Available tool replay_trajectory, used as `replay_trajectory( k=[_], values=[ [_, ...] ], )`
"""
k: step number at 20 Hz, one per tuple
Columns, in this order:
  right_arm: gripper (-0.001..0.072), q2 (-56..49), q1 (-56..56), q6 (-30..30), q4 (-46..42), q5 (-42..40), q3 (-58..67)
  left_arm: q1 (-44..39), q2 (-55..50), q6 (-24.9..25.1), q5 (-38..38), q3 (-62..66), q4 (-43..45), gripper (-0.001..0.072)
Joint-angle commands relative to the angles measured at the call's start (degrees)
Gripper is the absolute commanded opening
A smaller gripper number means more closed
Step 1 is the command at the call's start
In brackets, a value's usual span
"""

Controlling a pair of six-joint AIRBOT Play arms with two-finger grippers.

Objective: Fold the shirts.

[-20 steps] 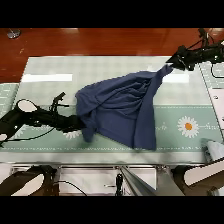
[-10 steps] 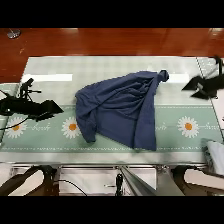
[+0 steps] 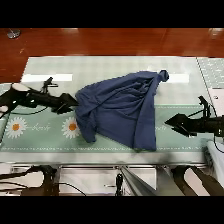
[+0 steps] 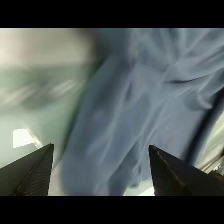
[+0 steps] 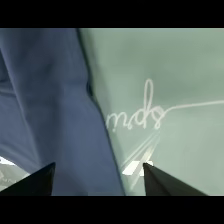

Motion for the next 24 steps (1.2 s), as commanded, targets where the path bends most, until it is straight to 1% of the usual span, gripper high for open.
replay_trajectory(
  k=[1,2,3,4,5,6,9,11,14,17,20,24],
  values=[
    [0.0626,4.55,-0.07,0.74,0.96,3.26,-2.84,-5.29,-7.19,0.85,-2.99,6.19,-1.55,0.0689],
    [0.0627,4.22,-0.02,0.70,-0.09,4.92,-3.02,-6.05,-8.35,0.85,-3.63,7.63,-1.49,0.0687],
    [0.0627,3.89,-0.04,0.92,-2.16,6.27,-3.43,-6.45,-9.16,0.85,-3.78,8.72,-1.33,0.0577],
    [0.0626,3.89,-0.04,1.88,-3.63,7.39,-4.26,-6.49,-9.68,0.87,-3.85,9.49,-1.20,0.0186],
    [0.0627,3.89,-0.02,2.03,-3.54,8.17,-5.09,-6.47,-9.77,1.33,-3.91,9.92,-1.22,0.0023],
    [0.0627,3.89,-0.02,2.08,-2.78,8.37,-5.90,-6.47,-9.77,2.43,-4.24,10.38,-1.22,0.0023],
    [0.0627,3.89,0.00,2.89,-1.22,8.07,-6.34,-6.47,-9.77,2.38,-5.18,11.34,-1.22,0.0024],
    [0.0627,2.99,4.22,5.35,-1.90,5.31,-6.32,-6.47,-9.77,2.36,-5.14,11.54,-1.22,0.0024],
    [0.0627,-3.13,12.79,6.27,-1.99,2.69,-6.10,-6.49,-9.77,2.34,-5.68,11.54,-1.22,0.0024],
    [0.0627,-8.28,16.15,7.74,-2.93,-0.26,-3.06,-6.49,-9.68,2.36,-7.06,11.54,-1.22,0.0024],
    [0.0627,-13.27,18.27,8.57,-1.27,-1.38,1.25,-7.04,-9.64,2.36,-7.17,11.54,-1.25,0.0024],
    [0.0626,-21.84,26.10,8.46,0.22,-2.89,7.15,-8.24,-9.64,2.38,-6.49,11.54,-1.22,0.0024]
  ],
)
